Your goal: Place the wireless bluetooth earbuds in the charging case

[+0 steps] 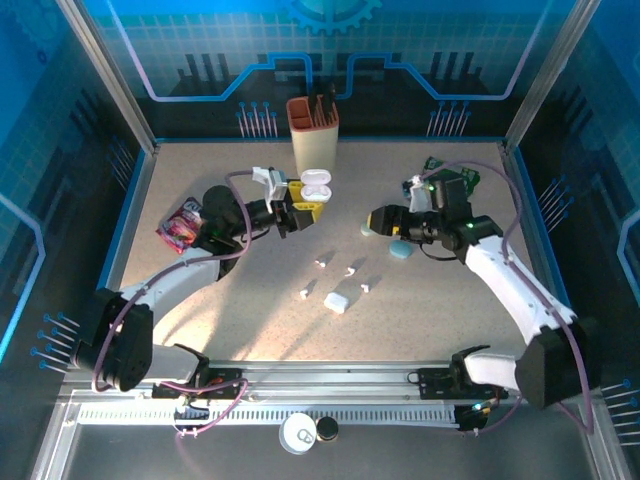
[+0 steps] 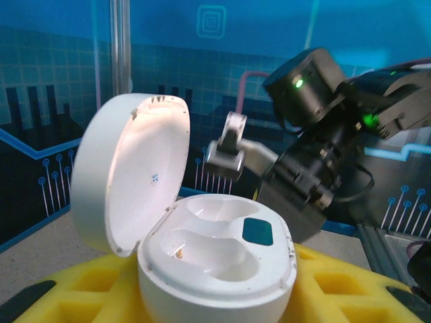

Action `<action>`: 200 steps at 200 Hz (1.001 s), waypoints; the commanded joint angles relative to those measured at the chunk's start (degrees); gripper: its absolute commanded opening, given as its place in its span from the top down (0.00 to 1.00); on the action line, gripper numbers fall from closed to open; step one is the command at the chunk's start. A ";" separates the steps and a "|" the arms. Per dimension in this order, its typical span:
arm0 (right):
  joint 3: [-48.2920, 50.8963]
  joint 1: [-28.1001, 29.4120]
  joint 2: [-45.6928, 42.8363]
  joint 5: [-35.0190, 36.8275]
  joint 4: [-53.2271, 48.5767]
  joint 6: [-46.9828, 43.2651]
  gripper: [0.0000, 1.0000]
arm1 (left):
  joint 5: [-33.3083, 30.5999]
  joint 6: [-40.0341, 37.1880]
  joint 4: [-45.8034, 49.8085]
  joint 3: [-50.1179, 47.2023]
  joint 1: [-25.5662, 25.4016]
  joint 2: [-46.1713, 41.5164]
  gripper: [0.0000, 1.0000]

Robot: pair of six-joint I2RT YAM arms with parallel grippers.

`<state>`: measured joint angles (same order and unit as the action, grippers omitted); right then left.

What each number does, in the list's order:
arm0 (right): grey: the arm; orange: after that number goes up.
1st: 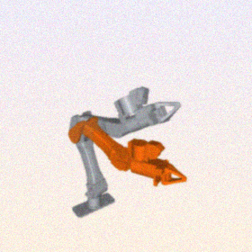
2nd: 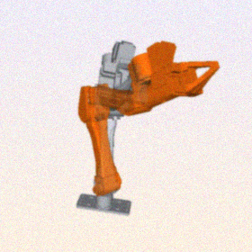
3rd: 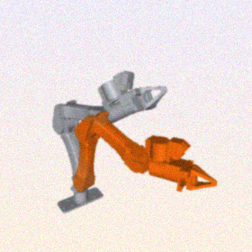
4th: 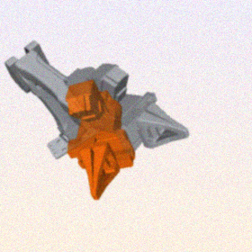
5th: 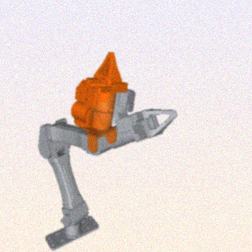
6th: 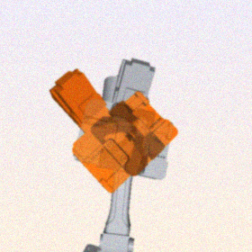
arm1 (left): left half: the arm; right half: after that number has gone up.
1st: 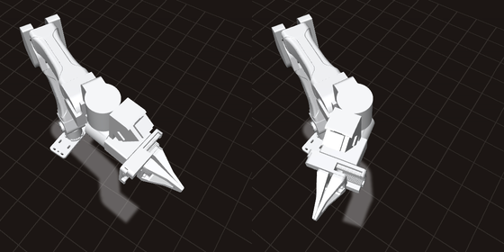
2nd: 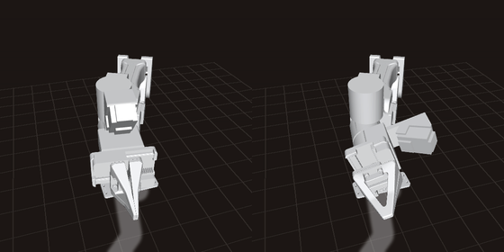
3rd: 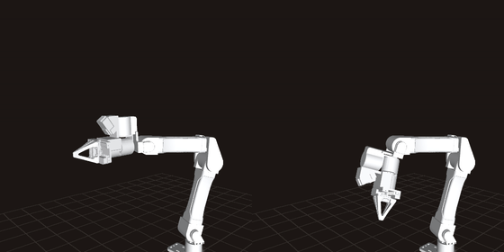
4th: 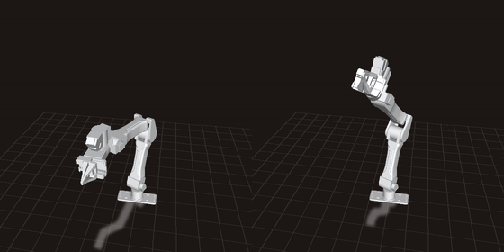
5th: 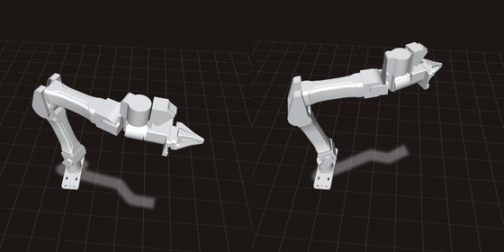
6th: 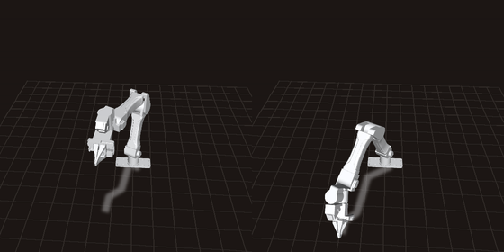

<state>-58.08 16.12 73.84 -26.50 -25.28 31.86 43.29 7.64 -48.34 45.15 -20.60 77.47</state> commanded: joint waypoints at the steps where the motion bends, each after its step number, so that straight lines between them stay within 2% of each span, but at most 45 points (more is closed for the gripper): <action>1: -1.71 2.24 5.14 -3.88 -4.99 -2.10 0.31 | -0.83 0.89 -2.54 -0.59 0.64 -2.66 0.56; 35: -4.26 5.18 12.32 -4.05 -8.95 -5.13 0.41 | -1.46 0.65 -2.24 -1.57 0.96 -3.69 0.56; 59: -7.47 7.07 17.45 -2.81 -13.86 -8.01 0.42 | -1.67 0.58 -1.61 -1.85 1.09 -4.17 0.56; 81: -7.72 7.79 20.46 -1.76 -14.16 -8.22 0.43 | -1.72 0.28 -1.02 -1.87 1.07 -4.32 0.56; 108: -5.75 7.30 21.87 0.04 -13.40 -7.62 0.46 | -1.50 -0.22 0.47 -1.51 1.09 -4.32 0.56; 175: 0.18 6.03 23.36 -0.64 -10.60 -6.82 0.47 | -0.99 -0.58 1.68 -1.20 1.07 -4.08 0.56; 200: 2.42 5.39 22.78 -0.66 -8.94 -4.76 0.51 | -0.93 -0.88 2.47 -1.12 1.09 -4.21 0.56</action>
<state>-57.82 22.74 96.64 -27.07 -35.22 25.58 42.26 7.53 -46.39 43.97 -19.97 74.65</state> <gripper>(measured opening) 0.511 0.441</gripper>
